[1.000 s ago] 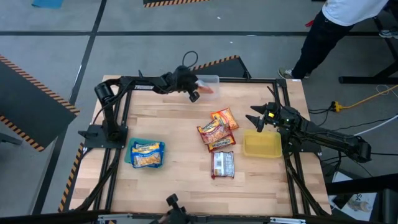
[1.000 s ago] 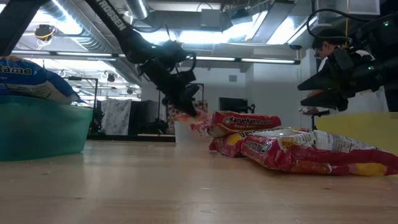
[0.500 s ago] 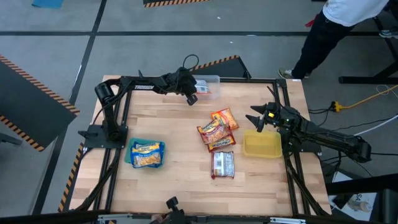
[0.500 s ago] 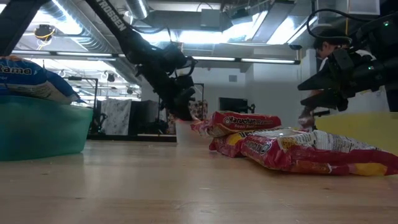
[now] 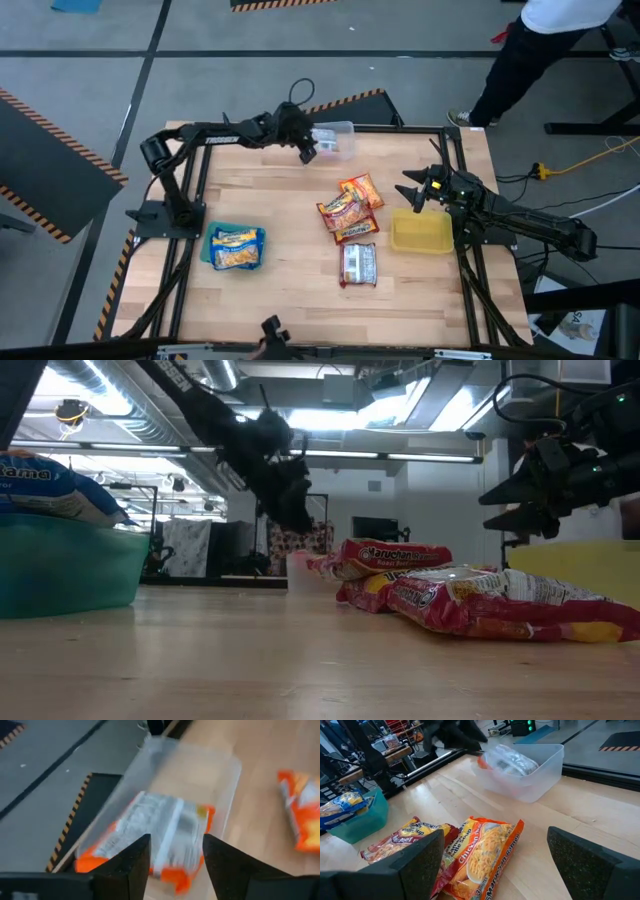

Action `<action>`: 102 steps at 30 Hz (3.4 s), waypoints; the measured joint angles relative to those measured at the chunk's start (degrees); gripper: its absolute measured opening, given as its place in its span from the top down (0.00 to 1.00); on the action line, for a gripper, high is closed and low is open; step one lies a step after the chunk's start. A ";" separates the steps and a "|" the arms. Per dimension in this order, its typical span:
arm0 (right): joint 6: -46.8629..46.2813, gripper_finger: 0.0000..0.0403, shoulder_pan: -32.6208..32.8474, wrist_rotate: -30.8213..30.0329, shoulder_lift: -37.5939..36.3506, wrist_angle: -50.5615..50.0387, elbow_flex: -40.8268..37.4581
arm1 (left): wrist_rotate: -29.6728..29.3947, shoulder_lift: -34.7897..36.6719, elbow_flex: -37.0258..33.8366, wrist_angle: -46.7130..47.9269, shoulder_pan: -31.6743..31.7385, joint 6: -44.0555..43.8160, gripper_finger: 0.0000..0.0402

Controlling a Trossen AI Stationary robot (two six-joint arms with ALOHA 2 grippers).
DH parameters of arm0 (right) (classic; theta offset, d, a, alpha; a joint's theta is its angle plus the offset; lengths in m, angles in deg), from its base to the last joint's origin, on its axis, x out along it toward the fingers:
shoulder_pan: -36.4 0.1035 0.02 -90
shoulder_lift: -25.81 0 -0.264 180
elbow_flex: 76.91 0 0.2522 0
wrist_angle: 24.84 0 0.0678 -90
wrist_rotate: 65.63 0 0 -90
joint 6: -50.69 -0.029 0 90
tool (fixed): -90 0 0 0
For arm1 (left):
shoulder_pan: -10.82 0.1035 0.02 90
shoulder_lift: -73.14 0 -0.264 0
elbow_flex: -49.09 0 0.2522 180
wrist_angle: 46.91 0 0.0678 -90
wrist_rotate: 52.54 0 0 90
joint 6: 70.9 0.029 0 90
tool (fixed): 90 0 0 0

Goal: Sort Maruchan noodles
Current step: Put the left orange noodle pack into the transparent bin, then put the orange noodle pack into the transparent bin

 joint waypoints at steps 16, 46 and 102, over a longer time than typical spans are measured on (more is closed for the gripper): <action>0.00 0.16 0.01 -0.02 0.00 0.02 0.02 | -7.30 -1.46 0.07 1.41 0.20 -1.19 0.65; -0.11 0.16 0.00 0.24 -0.01 0.02 0.02 | 0.30 -6.46 0.09 0.86 2.41 -0.94 0.72; 12.33 0.16 16.29 -14.81 83.82 -36.60 72.71 | -3.95 21.39 0.07 28.10 -15.39 -4.18 0.71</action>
